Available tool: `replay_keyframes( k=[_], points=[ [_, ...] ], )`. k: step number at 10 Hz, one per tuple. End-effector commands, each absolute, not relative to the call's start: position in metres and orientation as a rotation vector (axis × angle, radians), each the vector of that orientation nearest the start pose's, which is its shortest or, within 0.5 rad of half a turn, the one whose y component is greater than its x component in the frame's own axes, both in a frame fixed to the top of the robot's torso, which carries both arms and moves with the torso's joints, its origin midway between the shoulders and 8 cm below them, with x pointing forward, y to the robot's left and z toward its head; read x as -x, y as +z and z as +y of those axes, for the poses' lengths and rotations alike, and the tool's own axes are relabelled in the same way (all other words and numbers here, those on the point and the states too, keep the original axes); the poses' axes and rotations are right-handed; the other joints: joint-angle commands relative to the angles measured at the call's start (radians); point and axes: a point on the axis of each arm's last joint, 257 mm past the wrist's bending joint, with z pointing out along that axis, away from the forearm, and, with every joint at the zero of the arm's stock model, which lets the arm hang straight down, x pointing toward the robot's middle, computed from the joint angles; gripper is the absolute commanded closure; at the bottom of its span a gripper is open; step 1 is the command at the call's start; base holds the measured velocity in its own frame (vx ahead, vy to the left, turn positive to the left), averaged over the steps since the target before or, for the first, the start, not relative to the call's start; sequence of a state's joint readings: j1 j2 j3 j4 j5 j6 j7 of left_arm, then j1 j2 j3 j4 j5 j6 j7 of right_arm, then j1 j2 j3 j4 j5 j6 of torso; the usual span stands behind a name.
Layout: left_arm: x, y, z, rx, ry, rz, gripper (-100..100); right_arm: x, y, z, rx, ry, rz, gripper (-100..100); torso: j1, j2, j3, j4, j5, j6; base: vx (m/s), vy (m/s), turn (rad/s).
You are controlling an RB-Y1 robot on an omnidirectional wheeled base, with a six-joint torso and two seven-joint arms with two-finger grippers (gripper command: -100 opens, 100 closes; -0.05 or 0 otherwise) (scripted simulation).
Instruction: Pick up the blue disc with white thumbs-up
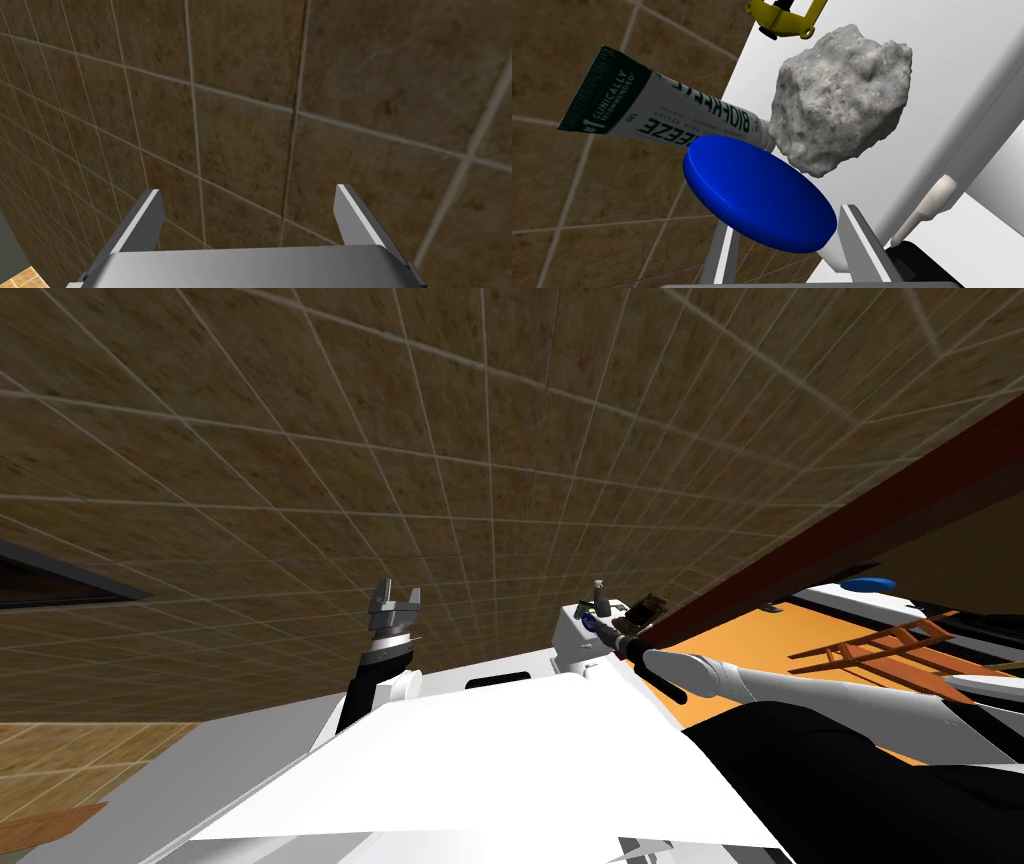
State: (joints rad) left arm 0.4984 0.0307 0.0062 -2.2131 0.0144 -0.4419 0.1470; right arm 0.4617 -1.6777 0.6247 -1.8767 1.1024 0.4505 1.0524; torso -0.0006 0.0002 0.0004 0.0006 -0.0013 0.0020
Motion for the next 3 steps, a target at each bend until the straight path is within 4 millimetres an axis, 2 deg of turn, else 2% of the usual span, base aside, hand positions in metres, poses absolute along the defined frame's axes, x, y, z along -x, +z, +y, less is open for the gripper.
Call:
replay_keyframes(
  k=[1, 2, 3],
  points=[
    [-0.3649, -0.0169, 0.2858, 0.809, -1.408, 0.666, 0, -0.3157, -0.287, -0.5102, 2.183, -1.114, 1.28, 100, 0.0, 0.0, 0.0, 0.0, 0.0, 0.0, -0.041, 0.004, -0.145],
    [-0.3649, -0.0169, 0.2858, 0.809, -1.408, 0.666, 0, -0.3156, -0.2892, -0.5116, 2.184, -1.121, 1.282, 100, 0.0, 0.003, 0.001, 0.0, 0.0, 0.001, -0.026, 0.003, -0.043],
    [-0.3649, -0.0169, 0.2858, 0.809, -1.408, 0.666, 0, -0.316, -0.2885, -0.5116, 2.184, -1.12, 1.282, 0, 0.0, 0.002, 0.001, 0.0, 0.0, 0.001, 0.0, 0.0, 0.0]
  ],
)
